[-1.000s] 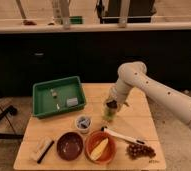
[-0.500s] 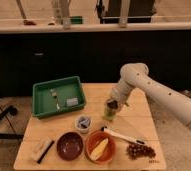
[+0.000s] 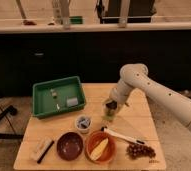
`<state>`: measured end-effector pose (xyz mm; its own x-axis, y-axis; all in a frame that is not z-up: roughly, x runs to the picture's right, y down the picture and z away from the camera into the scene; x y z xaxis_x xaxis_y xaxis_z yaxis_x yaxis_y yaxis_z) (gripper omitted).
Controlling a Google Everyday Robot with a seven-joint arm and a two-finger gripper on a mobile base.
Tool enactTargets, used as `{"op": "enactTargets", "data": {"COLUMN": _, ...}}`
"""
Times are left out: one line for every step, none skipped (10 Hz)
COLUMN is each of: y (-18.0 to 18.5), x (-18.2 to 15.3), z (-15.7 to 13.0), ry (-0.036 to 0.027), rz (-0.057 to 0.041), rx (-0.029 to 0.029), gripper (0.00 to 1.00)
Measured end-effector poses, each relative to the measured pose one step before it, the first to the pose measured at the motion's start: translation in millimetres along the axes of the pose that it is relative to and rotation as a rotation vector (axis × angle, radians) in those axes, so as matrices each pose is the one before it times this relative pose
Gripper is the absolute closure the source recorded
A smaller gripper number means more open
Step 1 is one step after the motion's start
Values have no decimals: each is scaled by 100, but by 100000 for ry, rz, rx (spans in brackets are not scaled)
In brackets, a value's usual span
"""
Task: Stack cups into tray
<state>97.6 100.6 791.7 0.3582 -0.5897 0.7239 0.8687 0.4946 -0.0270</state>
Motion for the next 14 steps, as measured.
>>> {"op": "enactTargets", "data": {"y": 30, "x": -123, "z": 56, "ry": -365, "rz": 237, "rx": -273, "gripper": 20}}
{"op": "enactTargets", "data": {"y": -10, "x": -144, "z": 70, "ry": -315, "rz": 166, "rx": -184, "gripper": 20}}
{"op": "enactTargets", "data": {"y": -58, "x": -137, "z": -25, "ry": -129, "rz": 26, "rx": -68, "gripper": 20}}
{"op": "enactTargets", "data": {"y": 18, "x": -127, "z": 22, "ry": -126, "rz": 105, "rx": -272, "gripper": 20}}
{"op": "enactTargets", "data": {"y": -26, "x": -111, "z": -24, "ry": 19, "rz": 199, "rx": -181, "gripper": 20}}
{"op": "enactTargets", "data": {"y": 12, "x": -58, "z": -28, "ry": 134, "rz": 161, "rx": -169, "gripper": 20}}
{"op": "enactTargets", "data": {"y": 225, "x": -84, "z": -91, "ry": 753, "rz": 800, "rx": -335, "gripper": 20}}
{"op": "enactTargets", "data": {"y": 463, "x": -114, "z": -72, "ry": 665, "rz": 1001, "rx": -440, "gripper": 20}}
{"op": "enactTargets", "data": {"y": 392, "x": -128, "z": -42, "ry": 532, "rz": 889, "rx": -68, "gripper": 20}}
{"op": "enactTargets", "data": {"y": 778, "x": -103, "z": -37, "ry": 777, "rz": 1649, "rx": -270, "gripper": 20}}
{"op": "enactTargets", "data": {"y": 537, "x": -39, "z": -28, "ry": 478, "rz": 1016, "rx": -107, "gripper": 20}}
{"op": "enactTargets", "data": {"y": 431, "x": -48, "z": 3, "ry": 527, "rz": 788, "rx": 124, "gripper": 20}}
{"op": "enactTargets", "data": {"y": 259, "x": -38, "z": -85, "ry": 590, "rz": 374, "rx": 90, "gripper": 20}}
{"op": "enactTargets", "data": {"y": 134, "x": 23, "z": -111, "ry": 542, "rz": 285, "rx": 286, "gripper": 20}}
